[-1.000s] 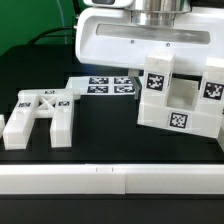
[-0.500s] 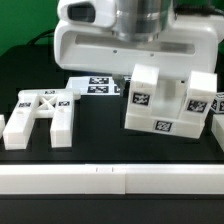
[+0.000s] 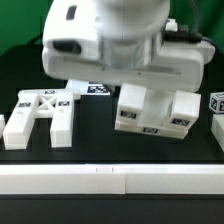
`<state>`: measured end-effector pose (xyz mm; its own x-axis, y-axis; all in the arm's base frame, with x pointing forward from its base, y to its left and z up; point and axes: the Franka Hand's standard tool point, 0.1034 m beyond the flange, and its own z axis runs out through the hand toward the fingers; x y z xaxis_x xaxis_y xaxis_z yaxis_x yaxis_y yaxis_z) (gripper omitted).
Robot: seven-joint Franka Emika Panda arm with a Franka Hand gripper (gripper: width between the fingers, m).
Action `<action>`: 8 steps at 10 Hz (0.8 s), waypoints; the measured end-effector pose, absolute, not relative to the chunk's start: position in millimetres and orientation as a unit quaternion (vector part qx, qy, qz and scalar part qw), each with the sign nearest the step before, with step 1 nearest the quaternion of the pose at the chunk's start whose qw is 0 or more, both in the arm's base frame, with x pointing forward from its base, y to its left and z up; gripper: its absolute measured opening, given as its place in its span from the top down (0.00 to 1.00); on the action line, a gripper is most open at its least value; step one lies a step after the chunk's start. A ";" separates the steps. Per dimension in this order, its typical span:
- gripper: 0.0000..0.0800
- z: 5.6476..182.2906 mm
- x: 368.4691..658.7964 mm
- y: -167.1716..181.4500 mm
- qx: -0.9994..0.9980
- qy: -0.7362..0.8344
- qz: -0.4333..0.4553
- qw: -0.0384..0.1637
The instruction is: Assemble chair
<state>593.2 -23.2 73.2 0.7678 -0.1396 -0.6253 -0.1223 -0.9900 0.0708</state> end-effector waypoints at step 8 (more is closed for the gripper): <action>0.95 65.8 598.8 -32.6 0.935 -0.017 -0.355 -0.015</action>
Offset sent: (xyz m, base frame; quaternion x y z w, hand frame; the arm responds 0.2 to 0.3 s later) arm 0.0000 0.0000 0.0000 0.0000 0.0000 0.0000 1.0000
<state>598.8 -32.6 65.8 0.7479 -0.0205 -0.6635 -0.0425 -0.9990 -0.0170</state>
